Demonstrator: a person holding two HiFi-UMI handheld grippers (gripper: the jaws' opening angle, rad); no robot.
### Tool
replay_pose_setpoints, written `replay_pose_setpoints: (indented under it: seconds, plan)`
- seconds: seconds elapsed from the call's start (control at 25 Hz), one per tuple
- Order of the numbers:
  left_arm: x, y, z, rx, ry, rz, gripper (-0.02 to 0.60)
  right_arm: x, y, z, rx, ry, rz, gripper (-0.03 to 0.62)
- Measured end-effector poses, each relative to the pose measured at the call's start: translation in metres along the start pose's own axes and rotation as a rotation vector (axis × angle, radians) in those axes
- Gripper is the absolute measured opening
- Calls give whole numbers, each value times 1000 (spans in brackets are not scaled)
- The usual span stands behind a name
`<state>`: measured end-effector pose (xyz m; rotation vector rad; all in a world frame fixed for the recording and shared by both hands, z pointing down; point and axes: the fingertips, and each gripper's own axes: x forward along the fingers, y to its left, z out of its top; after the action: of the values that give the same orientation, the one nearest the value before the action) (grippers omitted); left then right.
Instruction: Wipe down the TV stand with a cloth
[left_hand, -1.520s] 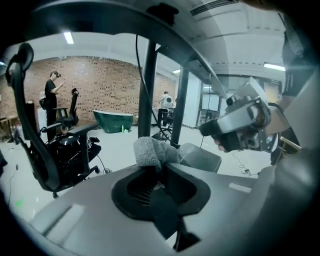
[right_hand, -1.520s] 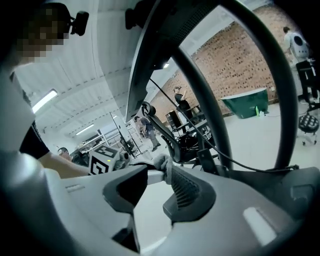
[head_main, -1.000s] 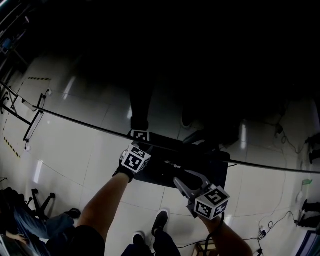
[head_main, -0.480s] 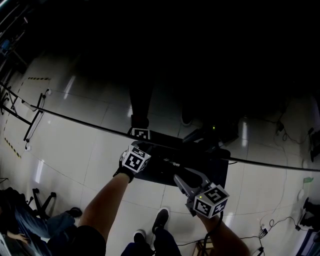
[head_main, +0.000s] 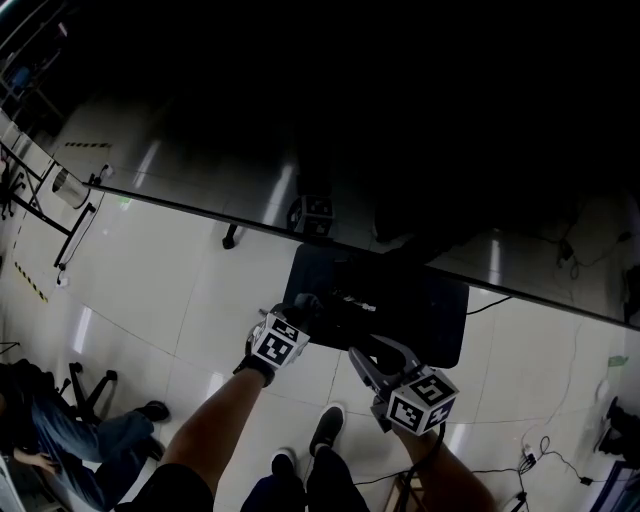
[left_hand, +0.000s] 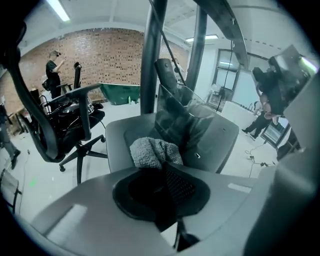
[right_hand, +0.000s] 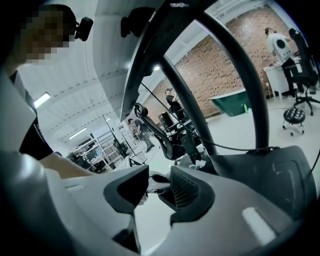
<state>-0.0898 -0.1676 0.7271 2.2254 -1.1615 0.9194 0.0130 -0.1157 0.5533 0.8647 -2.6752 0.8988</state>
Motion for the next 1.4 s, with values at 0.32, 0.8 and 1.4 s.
replay_pose_setpoints:
  seconds: [0.32, 0.8, 1.4]
  plan:
    - [-29, -39, -24, 10, 10, -76, 49, 9, 10, -28, 15, 44, -3, 137]
    - [-121, -119, 65, 198, -380, -236, 67, 32, 18, -26, 121, 74, 120, 199]
    - [-110, -134, 79, 127, -372, -322, 262, -14, -86, -4, 1, 12, -171, 52]
